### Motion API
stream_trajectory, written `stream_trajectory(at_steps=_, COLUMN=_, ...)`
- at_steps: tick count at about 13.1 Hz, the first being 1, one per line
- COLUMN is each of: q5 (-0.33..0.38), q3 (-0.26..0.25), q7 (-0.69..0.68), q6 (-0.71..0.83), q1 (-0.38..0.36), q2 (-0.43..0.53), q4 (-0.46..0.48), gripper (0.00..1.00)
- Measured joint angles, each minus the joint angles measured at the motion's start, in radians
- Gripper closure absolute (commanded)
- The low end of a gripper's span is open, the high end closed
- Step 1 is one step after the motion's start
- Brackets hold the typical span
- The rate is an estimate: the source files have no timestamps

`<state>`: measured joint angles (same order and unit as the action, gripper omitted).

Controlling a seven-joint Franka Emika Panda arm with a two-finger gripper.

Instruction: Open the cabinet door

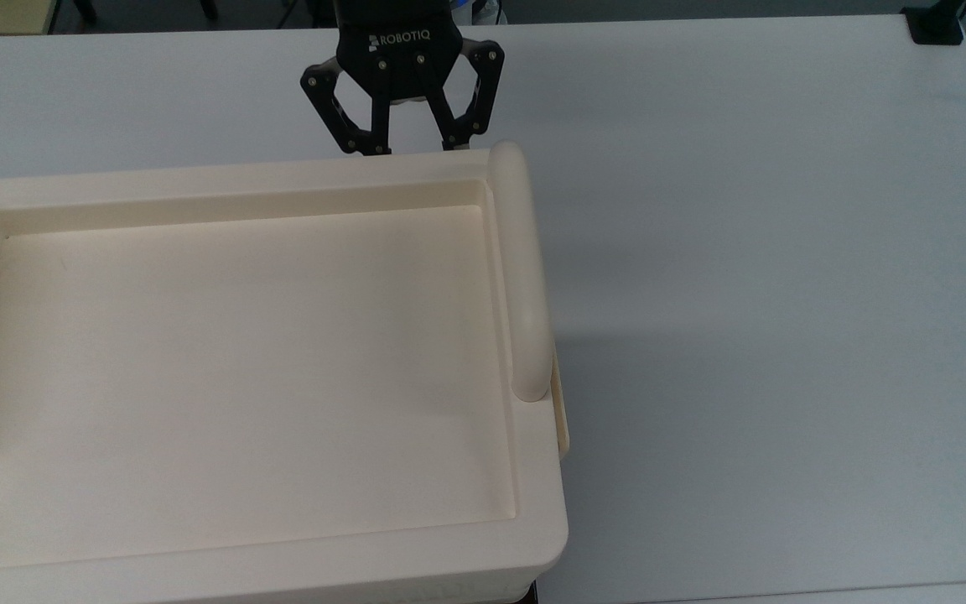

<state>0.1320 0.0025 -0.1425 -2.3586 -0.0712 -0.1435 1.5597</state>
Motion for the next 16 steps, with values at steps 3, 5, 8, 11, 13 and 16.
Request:
stream_trajectory(at_steps=3, q5=0.0, q3=0.0, q7=0.036, q6=-0.043, q1=-0.016, q2=-0.029, q4=-0.003, gripper=0.65)
stream_trajectory(at_steps=5, q5=-0.002, q3=0.0, q7=0.054, q6=-0.052, q1=-0.025, q2=-0.047, q4=-0.015, gripper=0.91)
stream_trajectory(at_steps=8, q5=-0.005, q3=-0.008, q7=0.054, q6=-0.051, q1=-0.02, q2=-0.046, q4=-0.017, gripper=0.98)
stream_trajectory(at_steps=11, q5=-0.009, q3=-0.008, q7=0.054, q6=-0.051, q1=-0.02, q2=-0.047, q4=-0.018, gripper=1.0)
stream_trajectory(at_steps=13, q5=-0.01, q3=-0.008, q7=0.054, q6=-0.051, q1=-0.02, q2=-0.047, q4=-0.018, gripper=1.0)
stream_trajectory(at_steps=16, q5=-0.012, q3=-0.008, q7=0.054, q6=-0.051, q1=-0.02, q2=-0.047, q4=-0.018, gripper=1.0)
